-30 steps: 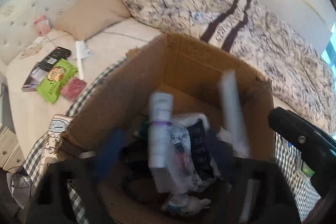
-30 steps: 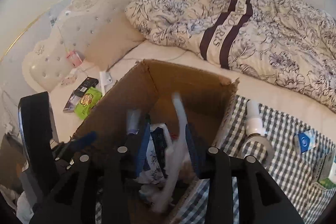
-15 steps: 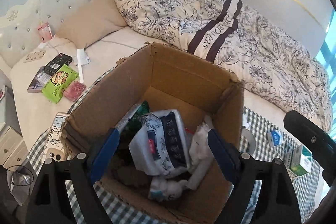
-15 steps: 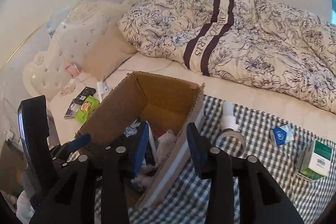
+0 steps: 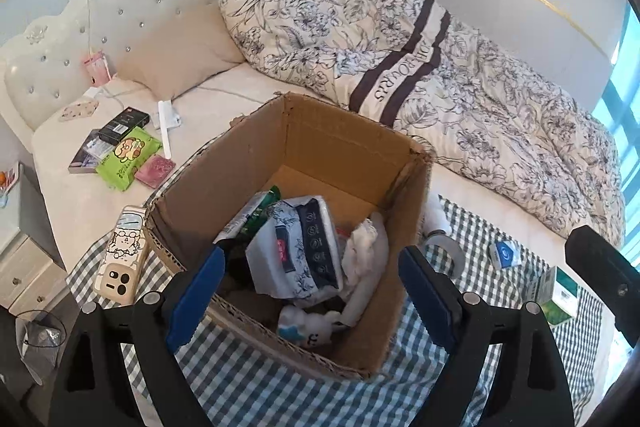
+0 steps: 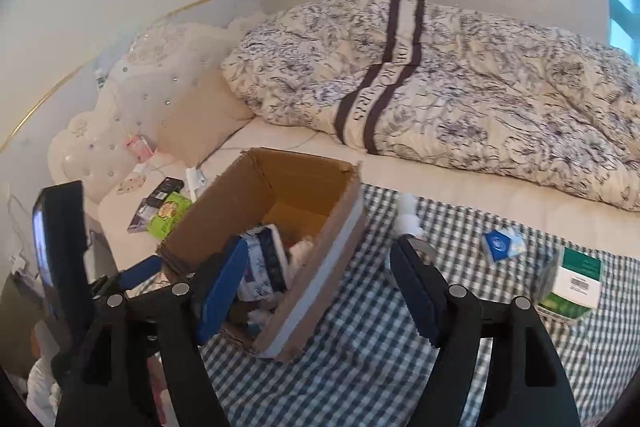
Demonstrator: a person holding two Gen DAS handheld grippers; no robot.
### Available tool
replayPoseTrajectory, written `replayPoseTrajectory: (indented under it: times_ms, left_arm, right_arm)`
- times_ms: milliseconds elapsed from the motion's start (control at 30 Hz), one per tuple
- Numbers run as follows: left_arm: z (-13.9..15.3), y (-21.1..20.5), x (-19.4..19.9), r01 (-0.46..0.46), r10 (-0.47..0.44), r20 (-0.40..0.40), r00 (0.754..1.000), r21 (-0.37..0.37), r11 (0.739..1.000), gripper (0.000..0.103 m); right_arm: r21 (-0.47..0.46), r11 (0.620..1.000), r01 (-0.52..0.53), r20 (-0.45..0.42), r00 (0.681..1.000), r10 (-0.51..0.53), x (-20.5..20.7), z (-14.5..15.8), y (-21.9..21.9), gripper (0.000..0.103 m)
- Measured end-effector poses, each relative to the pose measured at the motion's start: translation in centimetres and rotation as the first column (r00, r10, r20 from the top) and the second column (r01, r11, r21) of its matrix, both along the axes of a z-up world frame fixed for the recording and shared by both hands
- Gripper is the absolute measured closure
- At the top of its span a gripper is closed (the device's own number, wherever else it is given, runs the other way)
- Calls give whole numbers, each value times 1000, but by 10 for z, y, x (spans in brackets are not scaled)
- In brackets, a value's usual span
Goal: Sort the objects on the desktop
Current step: 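Move both tools back over the tape roll and tissue pack on the cloth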
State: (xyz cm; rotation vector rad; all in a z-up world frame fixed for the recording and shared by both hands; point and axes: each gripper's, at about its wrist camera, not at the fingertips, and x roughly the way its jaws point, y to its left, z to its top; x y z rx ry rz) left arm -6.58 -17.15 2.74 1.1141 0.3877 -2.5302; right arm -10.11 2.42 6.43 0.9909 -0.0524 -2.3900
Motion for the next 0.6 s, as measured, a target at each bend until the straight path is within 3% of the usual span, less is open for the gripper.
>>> replayPoseTrajectory:
  times_ms: [267, 600]
  left_arm:
    - [11, 41, 8, 73, -74, -33, 997, -19, 997, 3]
    - [-1, 99, 3, 182, -181, 19, 983, -71, 981, 0]
  right_arm:
    - [22, 993, 117, 17, 993, -117, 3, -7, 52, 25]
    - [60, 975, 215, 34, 976, -217, 6, -20, 109, 23]
